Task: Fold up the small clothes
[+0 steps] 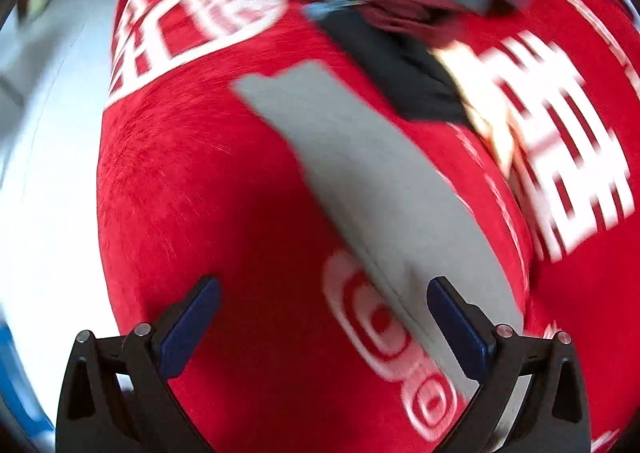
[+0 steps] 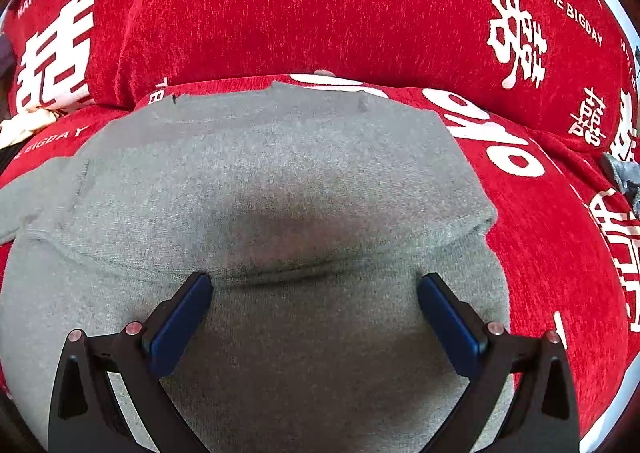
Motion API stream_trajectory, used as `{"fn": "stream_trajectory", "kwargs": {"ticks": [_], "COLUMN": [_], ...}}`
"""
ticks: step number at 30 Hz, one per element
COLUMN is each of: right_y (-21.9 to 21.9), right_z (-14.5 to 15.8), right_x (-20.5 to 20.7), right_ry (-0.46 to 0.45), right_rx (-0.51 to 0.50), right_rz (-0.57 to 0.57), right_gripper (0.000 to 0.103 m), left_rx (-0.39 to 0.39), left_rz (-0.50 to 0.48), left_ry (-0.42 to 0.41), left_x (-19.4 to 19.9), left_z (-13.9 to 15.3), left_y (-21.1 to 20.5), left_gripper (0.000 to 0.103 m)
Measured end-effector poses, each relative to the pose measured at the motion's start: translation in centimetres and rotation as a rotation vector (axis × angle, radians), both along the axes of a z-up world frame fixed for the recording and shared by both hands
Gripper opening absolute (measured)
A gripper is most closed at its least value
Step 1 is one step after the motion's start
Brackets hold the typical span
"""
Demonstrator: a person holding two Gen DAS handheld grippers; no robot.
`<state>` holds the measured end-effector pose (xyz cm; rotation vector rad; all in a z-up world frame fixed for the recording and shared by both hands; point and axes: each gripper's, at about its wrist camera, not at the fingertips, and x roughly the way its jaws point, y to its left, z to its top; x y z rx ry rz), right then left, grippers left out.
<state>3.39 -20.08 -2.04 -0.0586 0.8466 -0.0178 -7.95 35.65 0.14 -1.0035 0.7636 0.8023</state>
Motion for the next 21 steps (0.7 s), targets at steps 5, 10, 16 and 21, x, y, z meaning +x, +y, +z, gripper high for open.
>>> {"fn": "stream_trajectory", "kwargs": {"ticks": [5, 10, 16, 21], "right_y": [0.2, 0.7, 5.1, 13.4], "right_z": [-0.2, 0.6, 4.2, 6.4], "right_x": [0.2, 0.0, 0.0, 2.8], "right_ry": [-0.001, 0.061, -0.005, -0.033], "right_rx": [-0.007, -0.024, -0.078, -0.116], "right_rz": [-0.006, -0.028, 0.053, 0.219], "right_gripper": [0.103, 0.103, 0.103, 0.103], "left_rx": [0.018, 0.052, -0.015, 0.021], "left_rz": [-0.017, -0.057, -0.086, -0.107], "left_ry": [-0.050, -0.075, -0.178, -0.238], "left_x": [2.4, 3.7, 1.6, 0.5], "left_z": [0.7, 1.1, 0.6, 2.0], "left_y": [4.1, 5.6, 6.8, 6.4], "left_gripper": [0.103, 0.011, 0.010, 0.009]}}
